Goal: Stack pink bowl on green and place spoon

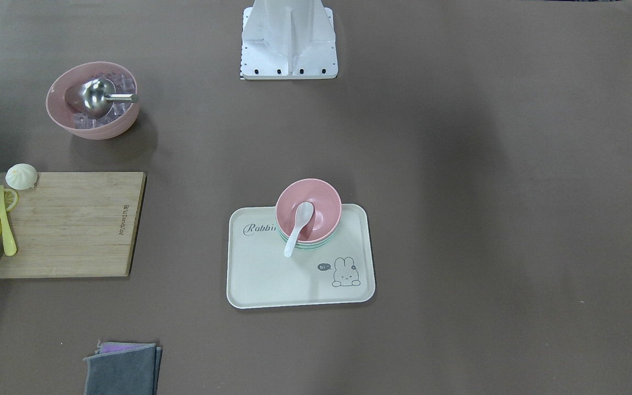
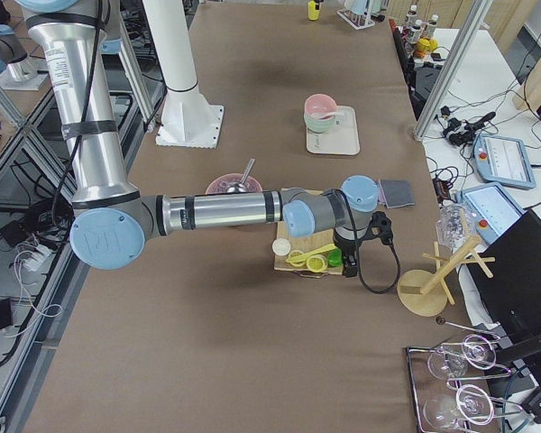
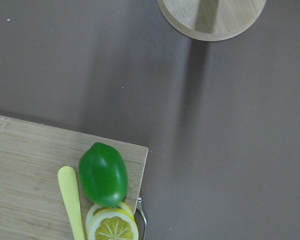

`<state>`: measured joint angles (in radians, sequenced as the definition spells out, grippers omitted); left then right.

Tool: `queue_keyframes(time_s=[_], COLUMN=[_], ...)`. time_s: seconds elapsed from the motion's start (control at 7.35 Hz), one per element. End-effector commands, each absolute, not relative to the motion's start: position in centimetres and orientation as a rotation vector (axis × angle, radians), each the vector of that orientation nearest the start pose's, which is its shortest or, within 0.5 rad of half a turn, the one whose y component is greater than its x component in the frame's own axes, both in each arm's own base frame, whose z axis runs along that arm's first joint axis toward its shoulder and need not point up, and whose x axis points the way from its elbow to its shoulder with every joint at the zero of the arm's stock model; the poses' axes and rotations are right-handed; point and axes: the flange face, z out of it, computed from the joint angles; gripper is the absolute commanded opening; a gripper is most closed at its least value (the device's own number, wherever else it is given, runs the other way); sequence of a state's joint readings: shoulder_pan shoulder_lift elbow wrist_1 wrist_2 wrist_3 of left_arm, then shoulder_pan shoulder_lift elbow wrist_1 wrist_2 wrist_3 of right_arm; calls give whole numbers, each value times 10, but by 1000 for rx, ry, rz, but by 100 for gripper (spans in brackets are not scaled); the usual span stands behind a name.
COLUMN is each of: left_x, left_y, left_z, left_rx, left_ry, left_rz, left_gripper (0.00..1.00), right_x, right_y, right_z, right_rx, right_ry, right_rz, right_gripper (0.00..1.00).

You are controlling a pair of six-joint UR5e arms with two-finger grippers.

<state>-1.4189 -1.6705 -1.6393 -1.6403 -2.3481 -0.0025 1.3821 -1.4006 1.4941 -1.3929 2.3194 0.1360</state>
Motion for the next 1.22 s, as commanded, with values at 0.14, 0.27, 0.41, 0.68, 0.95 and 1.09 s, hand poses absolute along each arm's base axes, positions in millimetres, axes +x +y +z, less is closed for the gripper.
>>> queue_keyframes(time_s=[0.14, 0.27, 0.41, 0.68, 0.95, 1.09], left_x=[20, 20, 20, 20, 20, 20], left_y=[-546, -546, -547, -546, -547, -547], left_z=[565, 565, 564, 564, 564, 564], left_rx=[164, 163, 164, 163, 164, 164], left_ry=[791, 791, 792, 792, 792, 792], left_rz=[229, 228, 227, 226, 227, 227], left_gripper=[98, 98, 98, 98, 98, 98], right_x=[-44, -44, -44, -45, -45, -45], right_y=[-580, -580, -580, -580, -580, -580], right_z=[588, 587, 586, 585, 585, 585], right_rx=[135, 137, 136, 136, 135, 134], right_ry=[-778, -778, -781, -786, -787, -785], right_rz=[-151, -151, -151, -150, -144, -143], right_gripper=[100, 100, 100, 100, 100, 100])
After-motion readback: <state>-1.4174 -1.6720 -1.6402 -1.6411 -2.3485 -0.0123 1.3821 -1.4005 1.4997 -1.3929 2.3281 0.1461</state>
